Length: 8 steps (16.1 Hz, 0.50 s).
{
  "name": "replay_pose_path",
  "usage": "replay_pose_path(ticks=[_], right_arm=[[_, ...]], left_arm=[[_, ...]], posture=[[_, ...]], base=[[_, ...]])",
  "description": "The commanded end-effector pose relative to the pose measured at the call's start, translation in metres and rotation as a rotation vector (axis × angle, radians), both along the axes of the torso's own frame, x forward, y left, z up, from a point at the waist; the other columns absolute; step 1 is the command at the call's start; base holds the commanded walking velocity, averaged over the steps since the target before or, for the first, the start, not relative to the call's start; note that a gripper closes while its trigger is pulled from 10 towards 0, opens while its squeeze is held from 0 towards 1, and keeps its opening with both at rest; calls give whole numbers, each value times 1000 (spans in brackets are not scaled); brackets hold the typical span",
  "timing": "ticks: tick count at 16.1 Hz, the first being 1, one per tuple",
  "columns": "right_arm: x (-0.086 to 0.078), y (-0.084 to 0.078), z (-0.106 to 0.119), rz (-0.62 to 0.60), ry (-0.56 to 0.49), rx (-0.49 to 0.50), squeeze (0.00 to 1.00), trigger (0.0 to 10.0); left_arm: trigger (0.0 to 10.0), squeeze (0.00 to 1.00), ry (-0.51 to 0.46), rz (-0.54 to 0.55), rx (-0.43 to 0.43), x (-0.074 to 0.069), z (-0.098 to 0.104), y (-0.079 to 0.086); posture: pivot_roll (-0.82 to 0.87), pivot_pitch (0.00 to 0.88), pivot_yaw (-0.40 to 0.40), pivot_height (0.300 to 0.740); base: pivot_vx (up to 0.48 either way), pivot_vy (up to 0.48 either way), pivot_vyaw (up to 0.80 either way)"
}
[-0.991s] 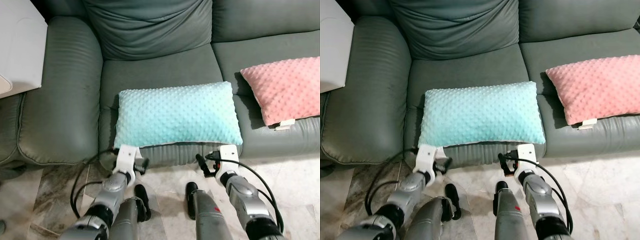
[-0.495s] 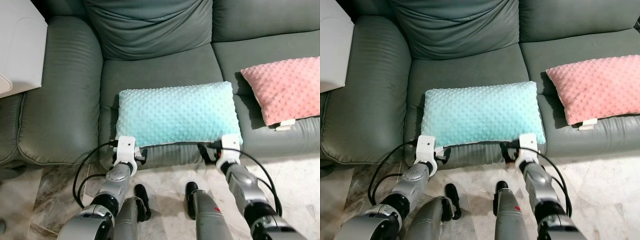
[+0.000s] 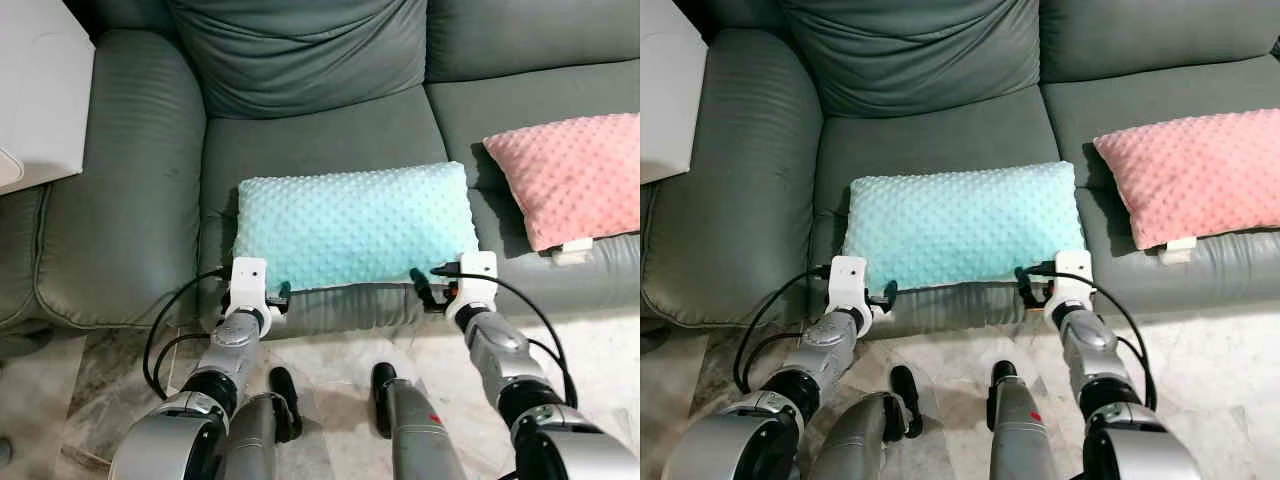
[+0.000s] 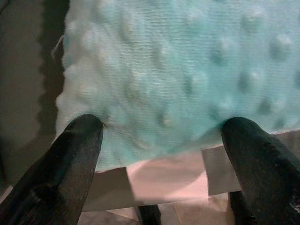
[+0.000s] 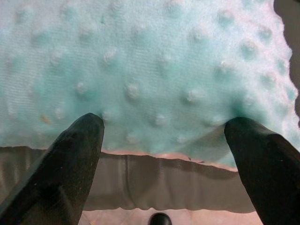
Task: Move the pillow to the sofa
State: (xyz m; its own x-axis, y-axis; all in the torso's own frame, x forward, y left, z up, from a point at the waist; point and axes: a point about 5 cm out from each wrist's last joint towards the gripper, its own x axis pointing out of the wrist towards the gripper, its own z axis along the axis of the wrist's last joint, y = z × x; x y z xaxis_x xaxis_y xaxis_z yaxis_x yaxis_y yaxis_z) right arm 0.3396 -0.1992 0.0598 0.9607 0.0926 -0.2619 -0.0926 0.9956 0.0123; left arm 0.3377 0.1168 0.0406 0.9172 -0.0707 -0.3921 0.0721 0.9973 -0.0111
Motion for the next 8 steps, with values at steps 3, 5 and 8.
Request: replay_pose_path(ticks=[3,5,8], right_arm=[[-7,0,-12,-3,49,-2,0,10000],[-4,1,-9,-2,42,8,0,10000],[-7,12,-14,27,60,43,0,10000]], left_arm=[[10000,0,56,33,24,-7,-11,5],[10000,0,55,28,18,-6,-9,3],[10000,0,88,-36,-51,-9,-14,-6]], posture=[[-91,488,125,740],[-91,490,123,740],[-91,494,123,740]], base=[[0,0,0],[0,0,0],[0,0,0]])
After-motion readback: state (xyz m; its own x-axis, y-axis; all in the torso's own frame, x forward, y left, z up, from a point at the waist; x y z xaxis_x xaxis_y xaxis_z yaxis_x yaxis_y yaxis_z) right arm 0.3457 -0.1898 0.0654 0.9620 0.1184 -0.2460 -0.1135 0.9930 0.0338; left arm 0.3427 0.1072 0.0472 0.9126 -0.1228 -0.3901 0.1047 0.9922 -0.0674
